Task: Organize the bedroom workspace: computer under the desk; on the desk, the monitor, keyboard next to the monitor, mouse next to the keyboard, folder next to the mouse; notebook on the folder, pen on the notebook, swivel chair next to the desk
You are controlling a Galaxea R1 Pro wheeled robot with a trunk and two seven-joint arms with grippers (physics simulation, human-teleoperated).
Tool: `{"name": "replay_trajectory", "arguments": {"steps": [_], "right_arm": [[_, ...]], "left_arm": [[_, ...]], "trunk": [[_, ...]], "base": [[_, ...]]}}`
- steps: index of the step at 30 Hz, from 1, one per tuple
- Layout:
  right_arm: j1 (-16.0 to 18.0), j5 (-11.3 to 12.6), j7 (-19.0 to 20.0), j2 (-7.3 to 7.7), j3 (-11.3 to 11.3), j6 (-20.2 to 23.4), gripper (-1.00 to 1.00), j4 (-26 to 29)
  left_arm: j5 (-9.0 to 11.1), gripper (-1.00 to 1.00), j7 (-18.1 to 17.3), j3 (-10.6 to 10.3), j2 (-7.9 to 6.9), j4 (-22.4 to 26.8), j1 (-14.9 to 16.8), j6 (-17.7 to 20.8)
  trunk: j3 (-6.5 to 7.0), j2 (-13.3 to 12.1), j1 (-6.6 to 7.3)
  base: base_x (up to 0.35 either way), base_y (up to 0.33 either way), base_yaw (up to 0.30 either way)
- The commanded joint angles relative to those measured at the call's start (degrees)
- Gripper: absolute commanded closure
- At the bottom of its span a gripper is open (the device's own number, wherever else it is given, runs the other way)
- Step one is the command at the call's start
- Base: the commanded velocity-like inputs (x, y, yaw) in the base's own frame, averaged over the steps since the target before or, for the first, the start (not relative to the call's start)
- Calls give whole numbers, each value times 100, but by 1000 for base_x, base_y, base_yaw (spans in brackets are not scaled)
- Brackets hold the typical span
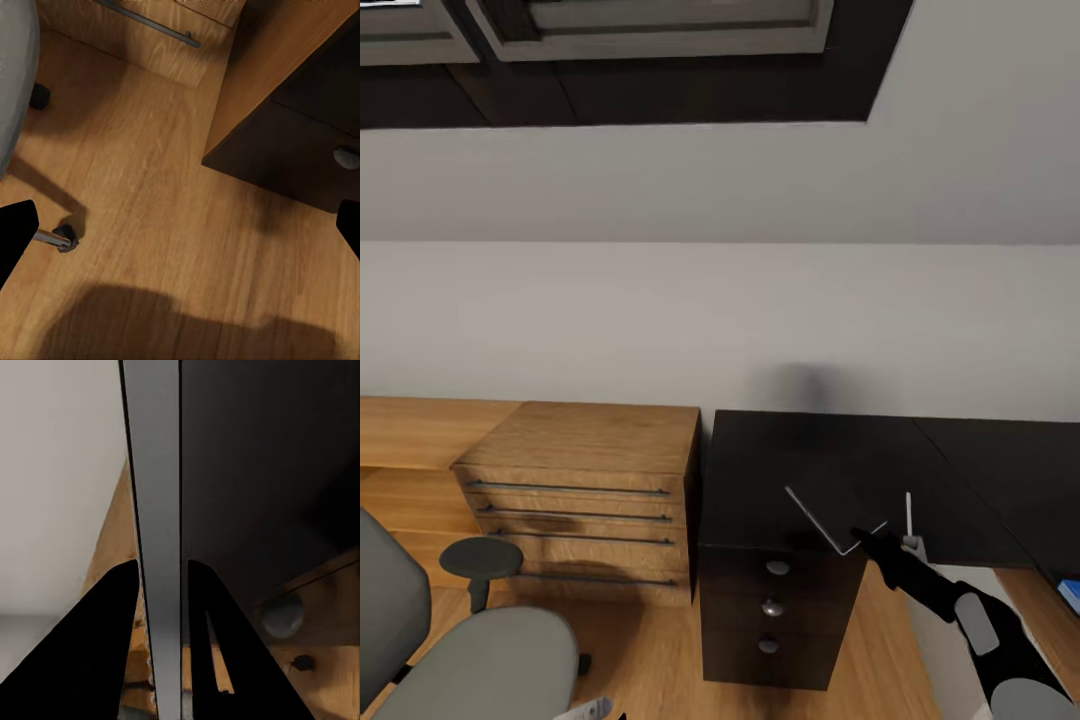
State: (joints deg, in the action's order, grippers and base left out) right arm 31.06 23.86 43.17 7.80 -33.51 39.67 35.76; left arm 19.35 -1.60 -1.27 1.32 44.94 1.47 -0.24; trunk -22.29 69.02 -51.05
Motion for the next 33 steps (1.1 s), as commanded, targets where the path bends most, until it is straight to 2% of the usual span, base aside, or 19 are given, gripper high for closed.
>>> {"name": "replay_trajectory", "arguments": {"steps": [1, 4, 8, 18, 33], "right_arm": [[5, -83, 20, 3, -24, 127, 100, 58], [3, -279, 32, 17, -44, 393, 100, 210], [-1, -349, 43, 27, -57, 524, 100, 274], [-4, -242, 89, 77, -74, 806, 100, 314], [-4, -182, 95, 215, -77, 849, 100, 317]], "left_arm": [[60, -100, -16, -4, -1, -1, 3, -2], [60, -100, -16, -5, 0, -2, 3, -2], [60, -100, -16, -5, 0, -2, 3, -2], [60, -100, -18, -5, 0, -36, 4, -2], [60, -100, -30, 3, 0, -135, 3, -6]], "trunk": [[12, -38, 23], [66, -158, 89], [138, -319, 176], [317, -720, 396], [317, -720, 396]], "base": [[0, 0, 0], [0, 0, 0], [0, 0, 0], [0, 0, -1], [0, 0, -202]]}}
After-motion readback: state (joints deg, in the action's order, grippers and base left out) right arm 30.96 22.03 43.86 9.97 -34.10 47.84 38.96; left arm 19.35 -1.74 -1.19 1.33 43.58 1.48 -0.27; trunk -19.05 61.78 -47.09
